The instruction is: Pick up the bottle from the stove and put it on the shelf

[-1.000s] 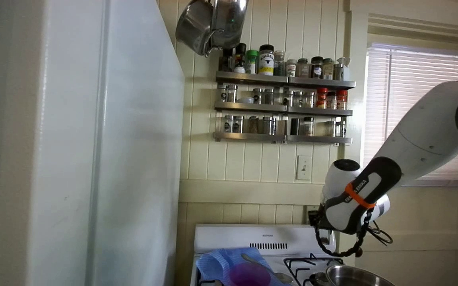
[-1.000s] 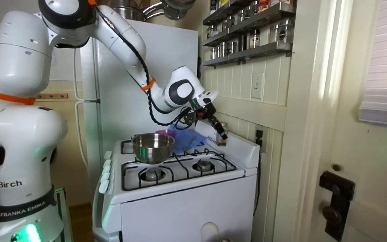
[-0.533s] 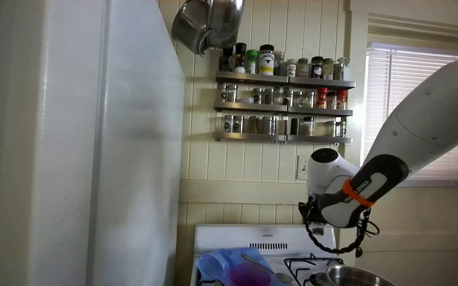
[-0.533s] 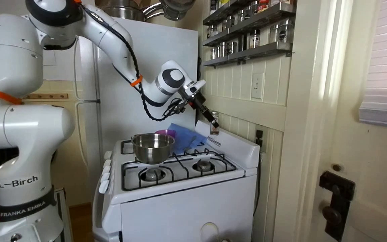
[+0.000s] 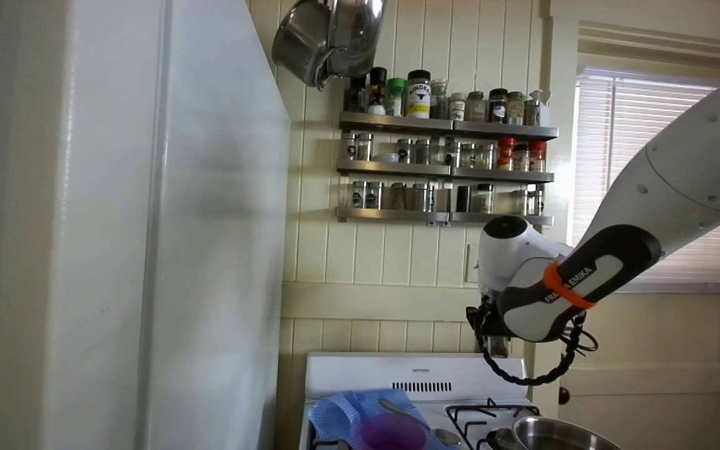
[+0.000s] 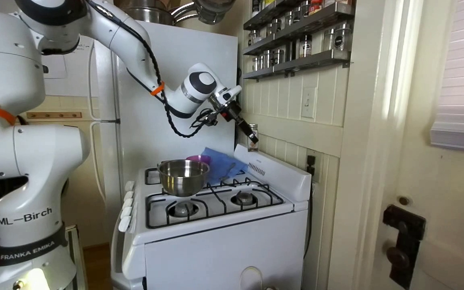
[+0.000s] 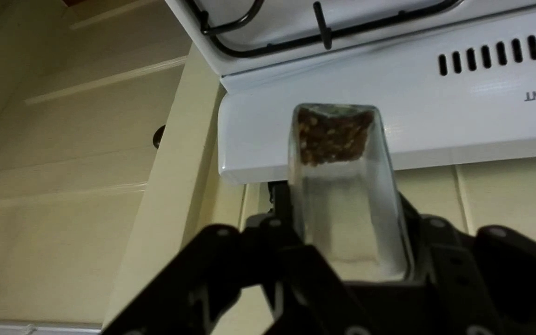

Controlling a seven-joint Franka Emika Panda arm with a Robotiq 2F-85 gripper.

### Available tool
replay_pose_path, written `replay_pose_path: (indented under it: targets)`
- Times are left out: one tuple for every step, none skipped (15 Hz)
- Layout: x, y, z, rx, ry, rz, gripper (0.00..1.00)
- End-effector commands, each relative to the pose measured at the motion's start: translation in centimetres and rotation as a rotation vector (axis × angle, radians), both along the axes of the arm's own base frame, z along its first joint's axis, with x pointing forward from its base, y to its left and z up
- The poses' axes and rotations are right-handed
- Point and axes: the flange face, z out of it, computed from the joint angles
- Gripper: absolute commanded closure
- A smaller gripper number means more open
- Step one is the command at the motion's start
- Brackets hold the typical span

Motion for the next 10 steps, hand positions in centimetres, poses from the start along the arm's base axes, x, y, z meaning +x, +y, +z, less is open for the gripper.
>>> replay_pose_path:
  targets:
    - [0.6,-0.4,3.4,-0.1,-0.052,-0.002,0.76]
    - [0.7,-0.6,5.1,-0.125,-0.085,-0.002,0.76]
    - [0.7,-0.6,6.8,-0.148,-0.118,0.007,0.76]
    - [0.7,-0.9,8.2,-0.158,-0.149,0.028,0.76]
    - [0.7,-1.1,9.7,-0.162,-0.188,0.064,0.76]
    - [0.6,-1.1,11.0,-0.167,-0.226,0.089,0.76]
    - [0.5,-1.0,12.3,-0.172,-0.267,0.107,0.76]
    - [0.2,-1.0,13.6,-0.174,-0.306,0.121,0.76]
    - [-0.2,-1.2,14.8,-0.176,-0.347,0.132,0.76]
    - [-0.7,-1.5,16.0,-0.174,-0.385,0.138,0.76]
